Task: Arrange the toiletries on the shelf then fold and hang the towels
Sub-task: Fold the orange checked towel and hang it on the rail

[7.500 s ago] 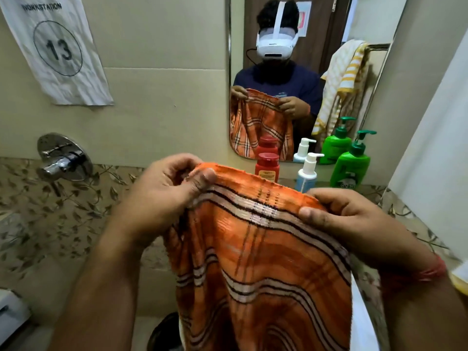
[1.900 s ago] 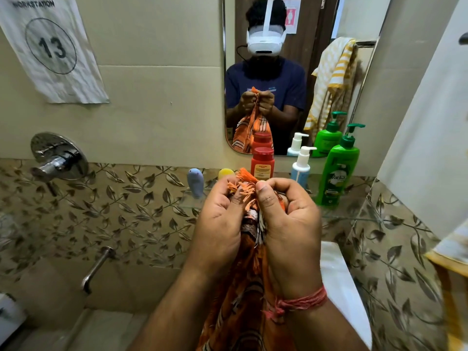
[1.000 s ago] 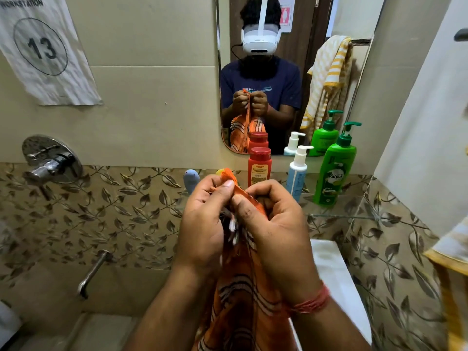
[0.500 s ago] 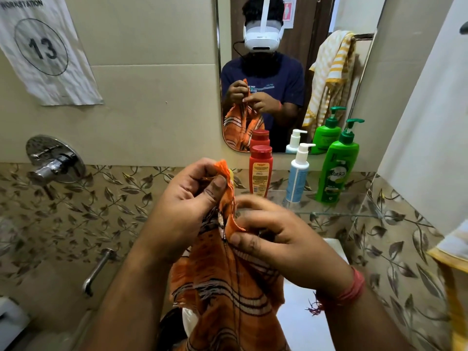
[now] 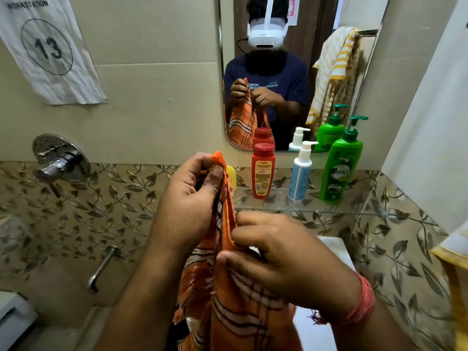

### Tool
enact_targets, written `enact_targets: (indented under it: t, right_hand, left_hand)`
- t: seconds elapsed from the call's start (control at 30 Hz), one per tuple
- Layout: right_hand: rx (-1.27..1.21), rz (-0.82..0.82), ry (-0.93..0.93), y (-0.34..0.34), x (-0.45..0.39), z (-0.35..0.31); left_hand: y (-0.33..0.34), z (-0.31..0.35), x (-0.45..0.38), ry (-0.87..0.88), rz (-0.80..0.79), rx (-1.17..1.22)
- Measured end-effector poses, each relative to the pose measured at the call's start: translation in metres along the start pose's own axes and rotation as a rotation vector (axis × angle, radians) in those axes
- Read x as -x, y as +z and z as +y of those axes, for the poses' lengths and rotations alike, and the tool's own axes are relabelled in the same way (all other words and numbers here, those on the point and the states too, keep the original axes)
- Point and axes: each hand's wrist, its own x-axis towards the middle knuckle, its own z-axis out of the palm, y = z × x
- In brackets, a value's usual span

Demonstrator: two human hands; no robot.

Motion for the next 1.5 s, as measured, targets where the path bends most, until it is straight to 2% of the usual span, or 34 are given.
enact_targets:
  t: [0.07, 0.13, 0.3, 0.4, 0.5, 0.67, 0.8, 0.9, 0.97, 1.03, 1.1, 1.17, 1.27, 1.33, 1.4, 1.5]
  right_hand:
    - [-0.064, -0.088, 0.027, 0.005, 0.0, 0.0]
    - [-0.23, -0.125, 0.077, 0.01, 0.002, 0.005]
    - [-0.665, 0.007, 0.205, 0.014, 0.007, 0.011]
    - [-0.78, 0.054, 0.17, 0.018, 0.006, 0.007]
    - [-0.855, 0.181, 0.146, 0.025, 0.006, 0.004]
    - [-0.787, 0.379, 0.139, 0.036, 0.005, 0.003]
    - [-0.531, 0.588, 0.132, 0.04, 0.005, 0.006]
    - [-0.386, 0.636, 0.072, 0.04, 0.007, 0.006]
    - [-0.556, 0.524, 0.09, 0.036, 0.009, 0.005]
    - [-0.684, 0.265, 0.173, 0.029, 0.012, 0.006]
    - [-0.533, 0.015, 0.183, 0.024, 0.014, 0.01]
    - [-0.36, -0.069, 0.109, 0.023, 0.014, 0.012]
    - [-0.188, 0.023, 0.085, 0.028, 0.012, 0.01]
    - [-0.09, 0.166, 0.11, 0.032, 0.011, 0.009]
    - [-0.204, 0.291, 0.135, 0.035, 0.009, 0.008]
    - [-0.606, 0.426, 0.185, 0.042, 0.005, 0.015]
  left_hand:
    - [0.002, 0.003, 0.001, -0.003, 0.021, 0.034]
    - [0.003, 0.006, 0.003, -0.004, 0.048, 0.077]
    - [0.006, 0.01, 0.003, 0.084, 0.122, 0.093]
    - [0.007, 0.013, 0.005, 0.114, 0.094, 0.087]
    - [0.007, 0.013, 0.005, 0.134, 0.088, 0.089]
    - [0.005, 0.013, 0.005, 0.12, 0.055, 0.109]
    - [0.002, 0.013, 0.005, 0.122, 0.091, 0.117]
    - [0.001, 0.015, 0.006, 0.12, 0.129, 0.09]
    - [0.0, 0.015, 0.007, 0.104, 0.146, 0.092]
    - [0.0, 0.015, 0.007, 0.107, 0.154, 0.085]
    - [0.0, 0.014, 0.006, 0.11, 0.165, 0.078]
    - [0.0, 0.013, 0.006, 0.1, 0.18, 0.083]
    - [-0.002, 0.013, 0.005, 0.097, 0.187, 0.096]
    - [-0.001, 0.014, 0.004, 0.094, 0.181, 0.096]
    - [-0.001, 0.015, 0.004, 0.096, 0.169, 0.109]
    - [0.001, 0.017, 0.005, 0.097, 0.152, 0.141]
